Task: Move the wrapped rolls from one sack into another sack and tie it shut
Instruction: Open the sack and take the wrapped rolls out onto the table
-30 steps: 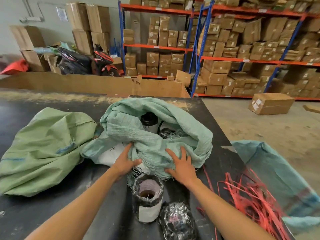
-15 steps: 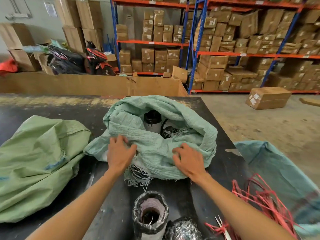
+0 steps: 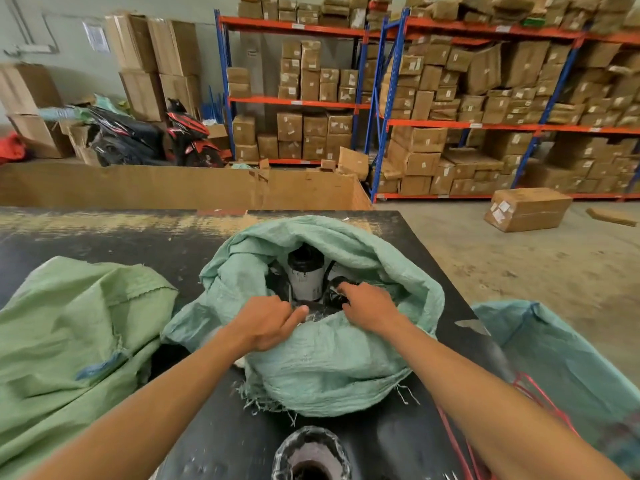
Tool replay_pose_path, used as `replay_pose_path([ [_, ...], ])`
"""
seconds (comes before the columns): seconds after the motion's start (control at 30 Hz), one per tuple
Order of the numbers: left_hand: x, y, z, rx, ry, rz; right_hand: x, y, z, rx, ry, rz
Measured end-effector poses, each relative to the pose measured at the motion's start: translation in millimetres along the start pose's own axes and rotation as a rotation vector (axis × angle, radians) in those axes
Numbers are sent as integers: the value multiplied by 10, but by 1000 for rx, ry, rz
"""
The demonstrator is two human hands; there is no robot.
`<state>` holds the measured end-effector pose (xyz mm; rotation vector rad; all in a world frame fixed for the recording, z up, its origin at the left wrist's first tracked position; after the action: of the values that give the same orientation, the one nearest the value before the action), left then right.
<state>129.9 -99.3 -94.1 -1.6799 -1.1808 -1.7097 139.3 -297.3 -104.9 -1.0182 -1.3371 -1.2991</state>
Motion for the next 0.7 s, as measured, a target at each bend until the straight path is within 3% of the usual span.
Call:
replay_pose_path([
  [0.13, -213, 227, 144, 58, -39, 146, -3, 171, 114, 122, -75, -139],
  [0.27, -461, 451, 142, 210, -52, 299, -199, 397, 81, -110, 66, 98],
  [0.37, -642, 544, 167, 299, -69, 352, -365, 453, 11, -204, -17, 179],
  [0.53, -751, 475, 295, 529, -404, 176, -295, 401, 65, -123, -9, -37],
  [0.7, -358, 397, 146, 468, -618, -176, 121, 198, 140, -38, 139, -313],
])
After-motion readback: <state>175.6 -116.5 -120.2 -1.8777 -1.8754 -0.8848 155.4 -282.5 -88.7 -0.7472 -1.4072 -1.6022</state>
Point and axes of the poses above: each hand's wrist, its own y-axis towards the middle knuckle, its own x-axis out of the back of the hand, z = x × y, the point moved 5 cm from there along y, towards the middle knuckle, and after that the axes turned 8 degrees about -z, right-handed, at the moved point
